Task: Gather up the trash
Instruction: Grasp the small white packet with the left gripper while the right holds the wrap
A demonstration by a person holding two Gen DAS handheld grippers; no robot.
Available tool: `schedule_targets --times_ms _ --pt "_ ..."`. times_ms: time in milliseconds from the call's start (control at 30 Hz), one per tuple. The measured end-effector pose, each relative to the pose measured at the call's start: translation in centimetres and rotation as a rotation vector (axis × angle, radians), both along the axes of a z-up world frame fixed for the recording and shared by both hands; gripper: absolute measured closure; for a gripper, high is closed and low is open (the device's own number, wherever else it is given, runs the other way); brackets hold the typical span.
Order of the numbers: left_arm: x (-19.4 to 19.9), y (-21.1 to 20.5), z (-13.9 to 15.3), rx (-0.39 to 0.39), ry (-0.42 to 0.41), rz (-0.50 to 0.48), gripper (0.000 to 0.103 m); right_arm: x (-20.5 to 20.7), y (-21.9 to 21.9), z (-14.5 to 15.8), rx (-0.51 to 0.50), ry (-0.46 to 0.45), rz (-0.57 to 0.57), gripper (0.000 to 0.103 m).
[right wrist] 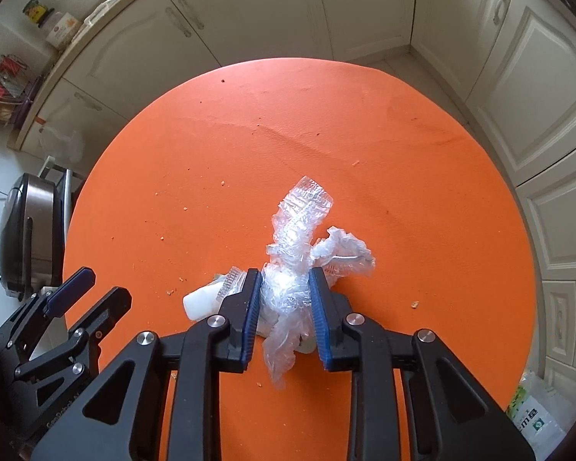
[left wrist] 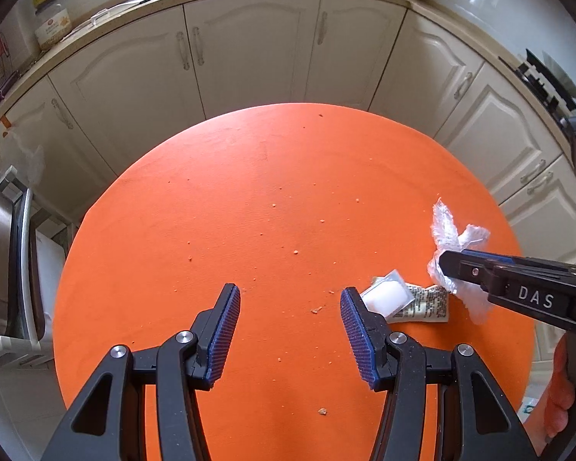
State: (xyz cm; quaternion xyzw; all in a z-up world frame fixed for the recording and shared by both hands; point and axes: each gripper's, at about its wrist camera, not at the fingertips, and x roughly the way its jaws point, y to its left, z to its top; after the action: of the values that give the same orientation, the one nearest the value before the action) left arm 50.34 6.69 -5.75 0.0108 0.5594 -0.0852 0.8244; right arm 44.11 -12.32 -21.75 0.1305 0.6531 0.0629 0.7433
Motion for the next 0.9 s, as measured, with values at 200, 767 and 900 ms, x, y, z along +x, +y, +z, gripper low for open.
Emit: schedule_targets --times_ms 200,767,900 --pt "1.0 -2.8 -1.3 -0.018 0.038 -0.062 0.049 -2.3 -3.3 1.1 0.001 -0.035 -0.057 0.078" --pt "3.9 -4.7 -4.8 -0.004 0.078 -0.093 0.078 -3.5 -6.5 -0.1 0.014 -0.021 -0.102 0.078" --pt "3.6 -4.6 -4.2 -0.004 0.06 -0.098 0.078 -3.8 -6.9 -0.2 0.022 -0.019 -0.114 0.078"
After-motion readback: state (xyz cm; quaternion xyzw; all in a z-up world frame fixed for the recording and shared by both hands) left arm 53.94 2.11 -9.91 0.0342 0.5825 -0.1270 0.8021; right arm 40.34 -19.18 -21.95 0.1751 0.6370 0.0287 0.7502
